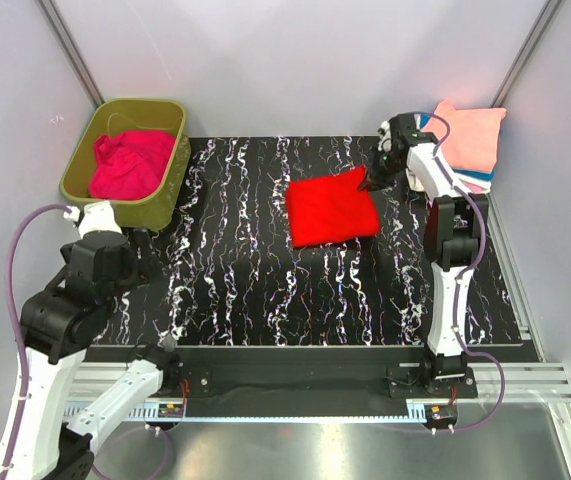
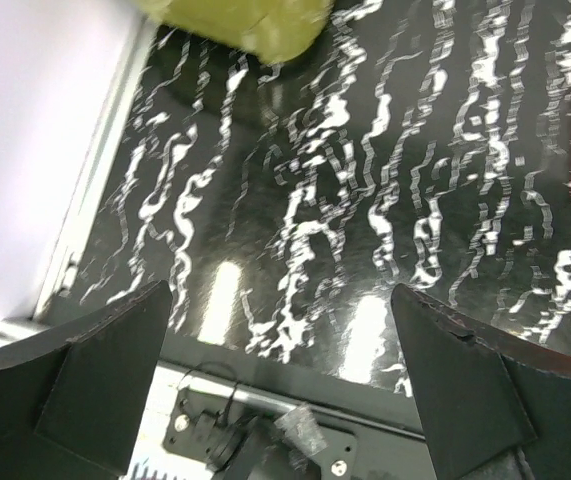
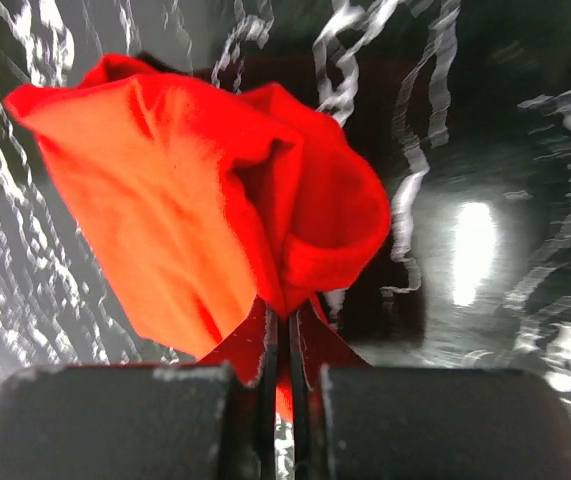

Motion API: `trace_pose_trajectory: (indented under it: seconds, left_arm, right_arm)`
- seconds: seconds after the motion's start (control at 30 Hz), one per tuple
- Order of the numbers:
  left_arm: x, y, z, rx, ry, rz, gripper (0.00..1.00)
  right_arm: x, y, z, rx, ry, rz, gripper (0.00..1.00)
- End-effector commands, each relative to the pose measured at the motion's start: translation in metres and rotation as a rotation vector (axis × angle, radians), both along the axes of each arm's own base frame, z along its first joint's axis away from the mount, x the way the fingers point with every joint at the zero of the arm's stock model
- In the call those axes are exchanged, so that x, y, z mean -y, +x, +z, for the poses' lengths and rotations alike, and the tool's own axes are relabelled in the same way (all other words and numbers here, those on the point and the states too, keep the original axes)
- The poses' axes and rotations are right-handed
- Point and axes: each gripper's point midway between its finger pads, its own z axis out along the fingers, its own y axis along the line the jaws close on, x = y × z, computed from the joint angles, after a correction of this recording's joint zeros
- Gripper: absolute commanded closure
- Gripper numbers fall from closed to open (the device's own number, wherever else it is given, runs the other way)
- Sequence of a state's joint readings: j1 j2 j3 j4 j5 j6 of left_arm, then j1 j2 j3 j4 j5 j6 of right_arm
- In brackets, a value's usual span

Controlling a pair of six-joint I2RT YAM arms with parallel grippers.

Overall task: Fold and stack the t-shirts
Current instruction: Neatly place the folded tshirt to the corner

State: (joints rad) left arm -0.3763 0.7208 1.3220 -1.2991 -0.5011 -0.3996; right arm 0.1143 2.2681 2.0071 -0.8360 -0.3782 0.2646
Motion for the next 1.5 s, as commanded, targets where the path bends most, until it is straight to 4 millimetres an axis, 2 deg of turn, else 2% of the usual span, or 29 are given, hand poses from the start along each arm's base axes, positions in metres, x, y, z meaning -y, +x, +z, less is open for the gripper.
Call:
trace_pose_trajectory:
  seconds: [0.0, 0.13, 0.2, 0.23, 0.27, 0.5, 0.6, 0.67, 0.7, 0.77, 0.8, 1.17, 1.47]
  left_arm:
    - [-0.018, -0.012, -0.008, -0.008, 0.035, 0.088, 0.01]
    - [-0.016, -0.01, -0.02, 0.027, -0.001, 0.103, 0.01]
    - [-0.013, -0.009, -0.032, 0.022, -0.024, 0.105, 0.01]
    - [-0.01, -0.006, -0.035, 0.027, -0.035, 0.1, 0.01]
    - [-0.005, -0.005, -0.049, -0.003, -0.036, 0.073, 0.01]
    - [-0.009, -0.014, -0.043, 0.076, -0.07, 0.081, 0.01]
    - [-0.008, -0.016, -0.041, 0.098, -0.082, 0.064, 0.01]
    - [-0.008, -0.017, -0.041, 0.104, -0.085, 0.057, 0.01]
    - [-0.008, -0.018, -0.04, 0.111, -0.089, 0.055, 0.01]
    - [-0.008, -0.019, -0.04, 0.11, -0.089, 0.053, 0.01]
    - [-0.008, -0.018, -0.04, 0.112, -0.089, 0.053, 0.01]
    - [-0.005, -0.016, -0.043, 0.094, -0.084, 0.042, 0.01]
    - [-0.004, -0.014, -0.044, 0.082, -0.079, 0.036, 0.01]
  right_arm:
    - [0.027, 0.015, 0.054, 0.125, -0.085, -0.032, 1.0]
    - [0.047, 0.037, 0.076, 0.203, -0.163, -0.045, 1.0]
    - [0.062, 0.042, 0.082, 0.212, -0.224, -0.067, 1.0]
    - [0.067, 0.05, 0.092, 0.249, -0.248, -0.064, 1.0]
    - [0.073, 0.054, 0.096, 0.263, -0.267, -0.074, 1.0]
    - [0.108, 0.082, 0.124, 0.389, -0.338, -0.146, 1.0]
    - [0.118, 0.093, 0.133, 0.441, -0.358, -0.167, 1.0]
    - [0.122, 0.102, 0.145, 0.489, -0.374, -0.17, 1.0]
    - [0.124, 0.106, 0.158, 0.53, -0.382, -0.182, 1.0]
    - [0.125, 0.113, 0.163, 0.56, -0.391, -0.185, 1.0]
    - [0.144, 0.117, 0.17, 0.585, -0.398, -0.219, 1.0]
    - [0.196, 0.128, 0.226, 0.757, -0.389, -0.305, 1.0]
    - [0.21, 0.12, 0.257, 0.815, -0.335, -0.339, 1.0]
